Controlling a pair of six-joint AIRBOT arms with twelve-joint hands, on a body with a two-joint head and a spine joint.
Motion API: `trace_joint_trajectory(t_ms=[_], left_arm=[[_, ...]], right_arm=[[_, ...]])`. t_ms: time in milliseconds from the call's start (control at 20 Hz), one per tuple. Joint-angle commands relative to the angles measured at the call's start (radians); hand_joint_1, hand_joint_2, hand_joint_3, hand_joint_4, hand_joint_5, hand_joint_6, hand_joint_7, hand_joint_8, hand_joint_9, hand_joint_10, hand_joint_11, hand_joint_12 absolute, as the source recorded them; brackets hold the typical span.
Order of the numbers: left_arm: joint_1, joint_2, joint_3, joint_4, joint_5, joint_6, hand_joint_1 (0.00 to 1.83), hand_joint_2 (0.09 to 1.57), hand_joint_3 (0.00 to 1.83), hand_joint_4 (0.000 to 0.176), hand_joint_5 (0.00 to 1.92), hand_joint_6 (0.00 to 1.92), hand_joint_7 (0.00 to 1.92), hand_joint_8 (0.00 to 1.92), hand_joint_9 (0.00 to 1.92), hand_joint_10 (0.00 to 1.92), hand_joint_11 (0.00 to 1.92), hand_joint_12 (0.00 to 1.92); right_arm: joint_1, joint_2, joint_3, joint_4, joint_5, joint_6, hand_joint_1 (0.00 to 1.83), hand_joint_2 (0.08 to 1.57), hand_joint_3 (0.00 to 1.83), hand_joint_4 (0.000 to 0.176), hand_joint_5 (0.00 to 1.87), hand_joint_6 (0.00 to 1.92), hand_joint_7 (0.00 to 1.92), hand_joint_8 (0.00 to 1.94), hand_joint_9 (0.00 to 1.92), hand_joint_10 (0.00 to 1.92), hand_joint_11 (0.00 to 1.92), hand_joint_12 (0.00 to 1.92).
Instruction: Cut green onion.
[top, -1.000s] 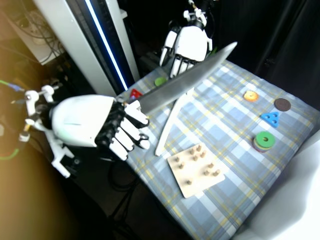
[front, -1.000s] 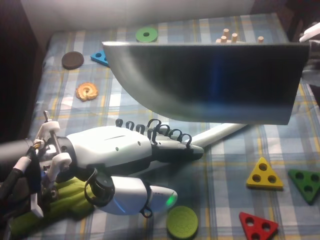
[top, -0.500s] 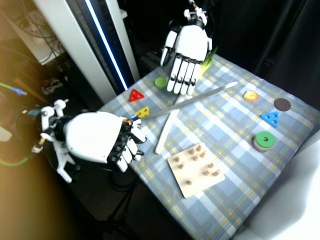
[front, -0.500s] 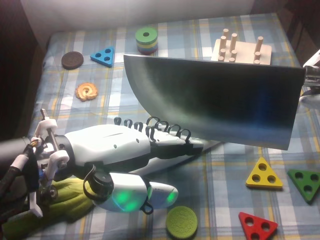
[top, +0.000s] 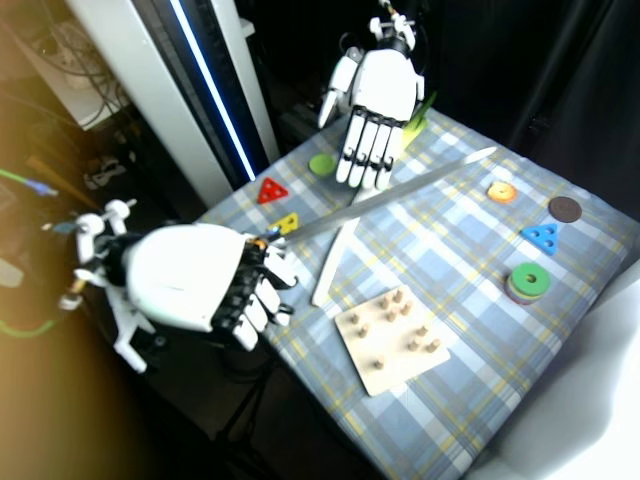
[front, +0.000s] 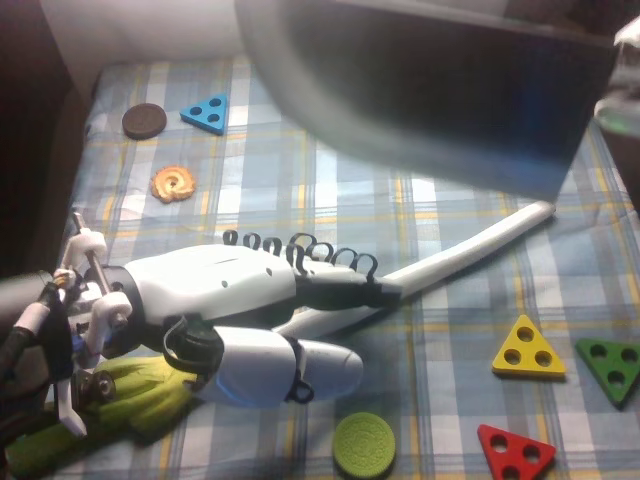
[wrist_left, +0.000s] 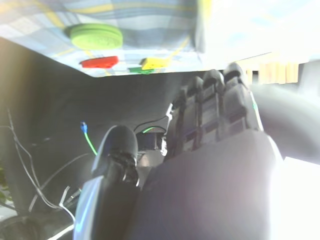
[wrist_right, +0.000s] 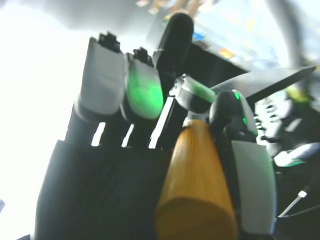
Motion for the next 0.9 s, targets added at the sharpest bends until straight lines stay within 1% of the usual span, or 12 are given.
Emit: trace_joint_trajectory(t_ms=[0,50,100,200,250,300,400,500,550,600,700,850], left_arm=[[-0.004,0.008,0.001,-0.029,-0.126,-0.006,0.00,1.57,0.03,0.000,0.24,0.00,0.26,0.00,0.20,0.00,0.08,0.07],[-0.001,0.014,0.001,-0.045,-0.142,-0.006,0.00,1.57,0.06,0.000,0.27,0.00,0.29,0.01,0.22,0.00,0.05,0.19],[0.001,0.019,0.001,-0.061,-0.157,-0.006,0.00,1.57,0.04,0.000,0.20,0.00,0.24,0.00,0.18,0.00,0.01,0.19],[0.010,0.035,0.001,-0.104,-0.203,-0.006,0.00,1.56,0.02,0.000,0.18,0.01,0.19,0.00,0.12,0.00,0.00,0.01],[0.015,0.042,0.000,-0.120,-0.222,-0.006,0.00,1.57,0.03,0.000,0.25,0.01,0.26,0.01,0.19,0.01,0.04,0.02],[0.026,0.052,-0.001,-0.148,-0.249,-0.006,0.00,1.57,0.06,0.000,0.31,0.01,0.32,0.00,0.25,0.01,0.09,0.07],[0.052,0.074,-0.004,-0.208,-0.309,-0.006,0.00,1.57,0.07,0.000,0.31,0.00,0.31,0.00,0.25,0.00,0.01,0.38],[0.077,0.093,-0.006,-0.262,-0.364,-0.006,0.05,1.57,0.06,0.000,0.33,0.00,0.31,0.00,0.21,0.00,0.00,0.26],[0.093,0.108,-0.009,-0.297,-0.400,-0.006,0.14,1.56,0.03,0.000,0.34,0.00,0.30,0.01,0.21,0.00,0.00,0.29],[0.112,0.125,-0.010,-0.338,-0.446,-0.006,0.11,1.57,0.02,0.000,0.31,0.00,0.30,0.00,0.20,0.00,0.00,0.29],[0.134,0.139,-0.010,-0.375,-0.488,-0.006,0.31,1.53,0.00,0.000,0.40,0.01,0.37,0.00,0.26,0.00,0.00,0.46],[0.190,0.167,-0.018,-0.451,-0.586,-0.006,0.28,1.54,0.00,0.000,0.36,0.00,0.37,0.00,0.29,0.00,0.00,0.56]], right_arm=[[0.023,0.008,0.010,0.040,0.134,-0.016,0.45,1.46,0.00,0.000,0.97,1.92,1.27,1.94,1.40,1.92,1.40,1.92],[0.034,0.006,0.015,0.050,0.131,-0.035,0.40,1.43,0.00,0.000,1.01,1.92,1.29,1.94,1.41,1.92,1.40,1.92],[0.045,0.005,0.022,0.058,0.125,-0.050,0.39,1.43,0.00,0.000,1.04,1.92,1.29,1.94,1.40,1.92,1.38,1.92],[0.086,0.003,0.041,0.058,0.081,-0.080,0.39,1.45,0.00,0.000,1.10,1.92,1.29,1.94,1.40,1.92,1.40,1.92],[0.100,0.004,0.045,0.058,0.061,-0.096,0.38,1.46,0.00,0.000,1.09,1.92,1.28,1.94,1.39,1.92,1.40,1.92],[0.116,0.006,0.048,0.054,0.035,-0.115,0.36,1.45,0.00,0.000,1.10,1.92,1.31,1.94,1.40,1.92,1.41,1.92],[0.140,0.006,0.064,0.036,-0.010,-0.116,0.39,1.46,0.00,0.000,1.13,1.92,1.35,1.94,1.45,1.92,1.47,1.92],[0.155,0.006,0.074,0.023,-0.046,-0.116,0.38,1.49,0.01,0.000,1.09,1.92,1.30,1.94,1.42,1.92,1.46,1.92],[0.166,0.006,0.077,0.009,-0.068,-0.116,0.37,1.50,0.01,0.000,1.10,1.92,1.30,1.94,1.43,1.92,1.47,1.92],[0.191,0.006,0.079,-0.029,-0.113,-0.116,0.39,1.48,0.00,0.000,1.13,1.92,1.32,1.94,1.43,1.92,1.46,1.92],[0.222,0.005,0.080,-0.072,-0.153,-0.116,0.35,1.46,0.00,0.000,1.04,1.92,1.24,1.94,1.32,1.92,1.33,1.92],[0.294,0.002,0.080,-0.151,-0.223,-0.116,0.35,1.44,0.00,0.000,1.08,1.92,1.26,1.94,1.36,1.92,1.38,1.92]])
